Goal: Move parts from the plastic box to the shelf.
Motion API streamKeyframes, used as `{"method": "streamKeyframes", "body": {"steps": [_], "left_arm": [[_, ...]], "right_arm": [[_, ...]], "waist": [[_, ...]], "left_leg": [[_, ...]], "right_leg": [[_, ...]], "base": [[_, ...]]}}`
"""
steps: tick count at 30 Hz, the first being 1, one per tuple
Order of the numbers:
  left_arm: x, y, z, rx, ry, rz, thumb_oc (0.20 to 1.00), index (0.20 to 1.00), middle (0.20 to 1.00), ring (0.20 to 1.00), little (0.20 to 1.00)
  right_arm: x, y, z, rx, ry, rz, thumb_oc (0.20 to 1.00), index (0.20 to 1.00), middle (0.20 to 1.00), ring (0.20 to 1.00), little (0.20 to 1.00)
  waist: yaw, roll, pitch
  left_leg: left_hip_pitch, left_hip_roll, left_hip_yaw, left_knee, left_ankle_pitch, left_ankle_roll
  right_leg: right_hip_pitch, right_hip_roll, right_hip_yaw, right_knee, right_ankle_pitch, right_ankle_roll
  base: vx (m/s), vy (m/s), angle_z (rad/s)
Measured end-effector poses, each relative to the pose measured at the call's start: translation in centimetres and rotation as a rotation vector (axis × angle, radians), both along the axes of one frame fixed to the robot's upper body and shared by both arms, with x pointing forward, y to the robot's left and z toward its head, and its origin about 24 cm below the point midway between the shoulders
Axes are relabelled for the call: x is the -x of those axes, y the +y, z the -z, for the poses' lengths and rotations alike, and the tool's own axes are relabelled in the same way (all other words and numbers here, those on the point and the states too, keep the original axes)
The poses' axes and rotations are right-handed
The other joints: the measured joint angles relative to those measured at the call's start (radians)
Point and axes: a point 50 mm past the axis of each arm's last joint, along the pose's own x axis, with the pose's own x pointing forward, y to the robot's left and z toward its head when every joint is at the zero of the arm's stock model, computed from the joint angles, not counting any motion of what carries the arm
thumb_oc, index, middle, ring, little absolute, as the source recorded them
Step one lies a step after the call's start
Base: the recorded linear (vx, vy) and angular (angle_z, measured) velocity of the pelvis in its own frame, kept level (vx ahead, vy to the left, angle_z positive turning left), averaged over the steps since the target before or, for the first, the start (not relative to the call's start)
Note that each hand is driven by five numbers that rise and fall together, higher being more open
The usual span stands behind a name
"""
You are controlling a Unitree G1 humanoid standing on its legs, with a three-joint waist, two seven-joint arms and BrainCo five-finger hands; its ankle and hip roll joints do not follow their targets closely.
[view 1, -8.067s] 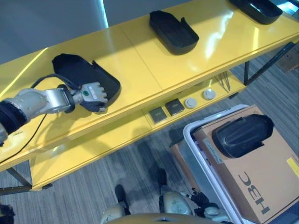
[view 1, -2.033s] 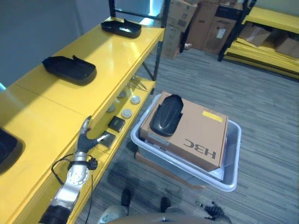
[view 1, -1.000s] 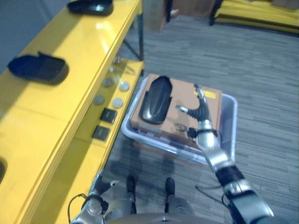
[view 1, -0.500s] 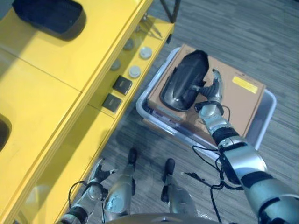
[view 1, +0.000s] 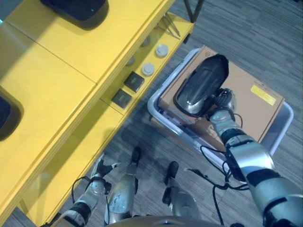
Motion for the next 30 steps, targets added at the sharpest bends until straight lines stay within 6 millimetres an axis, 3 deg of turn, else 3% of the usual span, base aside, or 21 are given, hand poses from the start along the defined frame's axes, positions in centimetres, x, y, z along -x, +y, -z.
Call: {"method": "streamKeyframes", "body": {"steps": [2,5,10,13,16,19,20,21,25,30], "left_arm": [[0.1,0.0,0.0,0.004,0.004,0.005,1.000,1.000,1.000,1.000,1.000],[-0.3,-0.2,-0.3,0.018,-0.008,0.012,1.000,1.000,1.000,1.000,1.000],[-2.7,-1.2,-3.4,0.069,-0.163,0.083,1.000,1.000,1.000,1.000,1.000],[-4.1,-1.2,-5.7,0.091,-0.262,0.141,1.000,1.000,1.000,1.000,1.000],[-5.5,-1.2,-7.7,0.163,-0.335,0.163,1.000,1.000,1.000,1.000,1.000],[-6.3,-2.2,-9.5,0.278,-0.384,0.192,1.000,1.000,1.000,1.000,1.000],[-6.7,-3.1,-10.5,0.345,-0.411,0.229,1.000,1.000,1.000,1.000,1.000],[-6.8,-3.5,-10.7,0.388,-0.417,0.235,1.000,1.000,1.000,1.000,1.000],[-6.8,-4.9,-11.3,0.623,-0.404,0.214,1.000,1.000,1.000,1.000,1.000],[-6.9,-7.2,-12.7,0.877,-0.407,0.195,1.000,1.000,1.000,1.000,1.000]], "right_arm": [[0.2,-0.2,0.3,-0.035,0.002,0.015,0.200,0.200,0.200,0.200,0.200],[1.4,-1.5,2.2,-0.083,0.065,0.050,0.200,0.200,0.200,0.200,0.200],[3.8,-4.1,4.9,-0.061,0.200,0.090,0.200,0.200,0.200,0.200,0.200],[4.8,-4.5,6.1,0.042,0.280,0.044,0.200,0.200,0.200,0.200,0.200],[3.9,-3.9,4.9,0.132,0.261,-0.034,0.200,0.200,0.200,0.200,0.200],[2.4,-2.3,2.2,0.293,0.185,-0.168,0.200,0.200,0.200,0.200,0.200],[1.7,-1.3,0.1,0.418,0.119,-0.252,0.200,0.200,0.200,0.200,0.200],[1.5,-0.8,-0.7,0.474,0.093,-0.289,0.200,0.200,0.200,0.200,0.200],[1.8,2.3,-5.0,0.706,-0.082,-0.473,0.200,0.200,0.200,0.200,0.200],[3.2,3.6,-6.9,0.849,-0.169,-0.544,0.200,0.200,0.200,0.200,0.200]], "waist": [[0.002,0.006,-0.004],[0.002,0.026,-0.023],[0.019,0.051,-0.089],[0.001,0.043,-0.118],[-0.038,0.039,-0.130],[-0.067,0.030,-0.150],[-0.091,0.026,-0.157],[-0.102,0.020,-0.168],[-0.132,0.007,-0.184],[-0.169,-0.004,-0.197]], "left_leg": [[0.001,0.000,-0.001,0.000,0.001,0.001],[0.036,-0.006,-0.015,0.000,0.008,0.010],[0.064,-0.009,-0.032,0.000,0.002,0.006],[0.089,-0.009,-0.032,0.000,-0.004,0.006],[0.123,-0.007,-0.020,0.000,-0.011,0.006],[0.141,-0.001,0.006,-0.001,-0.020,0.004],[0.160,0.002,0.021,0.000,-0.026,0.005],[0.169,0.005,0.031,0.000,-0.032,0.003],[0.205,0.016,0.062,-0.001,-0.039,0.007],[0.227,0.026,0.089,0.000,-0.048,0.006]], "right_leg": [[0.002,0.000,-0.001,0.002,0.002,-0.003],[0.049,-0.003,-0.027,0.001,-0.006,-0.002],[0.087,-0.003,-0.039,0.002,-0.019,0.001],[0.112,-0.002,-0.040,0.002,-0.025,0.001],[0.138,0.001,-0.023,0.001,-0.024,0.001],[0.141,-0.002,0.006,-0.001,-0.023,0.001],[0.152,-0.001,0.023,-0.002,-0.024,0.001],[0.154,0.000,0.030,-0.004,-0.024,0.002],[0.174,0.005,0.059,-0.005,-0.026,-0.004],[0.184,0.014,0.087,-0.005,-0.026,-0.010]], "base": [[0.06,-0.026,0.10],[0.04,-0.032,0.21],[0.03,-0.026,0.12],[0.05,-0.027,0.01],[0.02,-0.008,-0.16],[0.04,-0.009,-0.30],[0.05,-0.029,-0.36],[0.06,-0.042,-0.32],[0.03,-0.042,-0.26],[0.02,-0.045,-0.16]]}}
